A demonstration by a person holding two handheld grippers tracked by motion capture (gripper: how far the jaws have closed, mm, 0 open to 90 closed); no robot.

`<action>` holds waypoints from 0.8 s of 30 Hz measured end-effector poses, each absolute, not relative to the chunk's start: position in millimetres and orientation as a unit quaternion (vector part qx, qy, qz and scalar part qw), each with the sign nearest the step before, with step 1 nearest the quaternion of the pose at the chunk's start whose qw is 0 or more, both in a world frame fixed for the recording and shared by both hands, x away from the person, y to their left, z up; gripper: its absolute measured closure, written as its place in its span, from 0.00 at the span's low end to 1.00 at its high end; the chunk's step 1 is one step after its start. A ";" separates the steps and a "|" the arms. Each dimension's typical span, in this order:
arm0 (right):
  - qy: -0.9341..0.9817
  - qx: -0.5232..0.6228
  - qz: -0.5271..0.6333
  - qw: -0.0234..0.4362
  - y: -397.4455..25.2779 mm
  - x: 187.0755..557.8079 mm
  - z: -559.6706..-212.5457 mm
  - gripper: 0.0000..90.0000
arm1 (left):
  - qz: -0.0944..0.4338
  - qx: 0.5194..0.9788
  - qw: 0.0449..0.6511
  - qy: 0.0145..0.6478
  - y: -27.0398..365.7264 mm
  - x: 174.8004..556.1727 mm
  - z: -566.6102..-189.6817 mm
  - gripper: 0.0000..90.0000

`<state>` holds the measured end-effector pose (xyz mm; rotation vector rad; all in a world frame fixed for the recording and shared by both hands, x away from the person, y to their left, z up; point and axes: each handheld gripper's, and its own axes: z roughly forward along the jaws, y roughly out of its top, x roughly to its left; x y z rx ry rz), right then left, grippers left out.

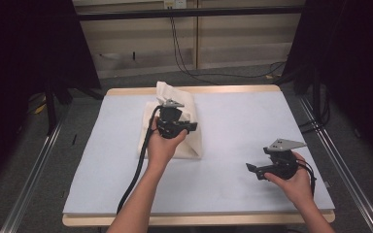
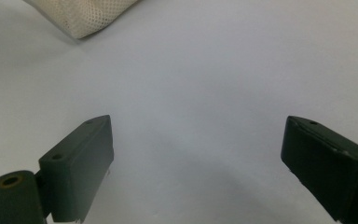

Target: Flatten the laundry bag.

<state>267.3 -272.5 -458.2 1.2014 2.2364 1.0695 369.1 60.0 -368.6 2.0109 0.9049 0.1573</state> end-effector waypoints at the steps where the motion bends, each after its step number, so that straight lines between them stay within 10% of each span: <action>1: 0.797 0.428 0.381 0.192 -272.7 267.3 -458.3 0.10 | 0.063 0.813 0.449 0.364 58.0 369.1 -368.7 0.91; 24: 0.806 0.426 0.366 0.187 -271.4 267.6 -464.6 0.10 | 0.024 0.824 0.465 0.324 20.6 360.2 -376.1 0.90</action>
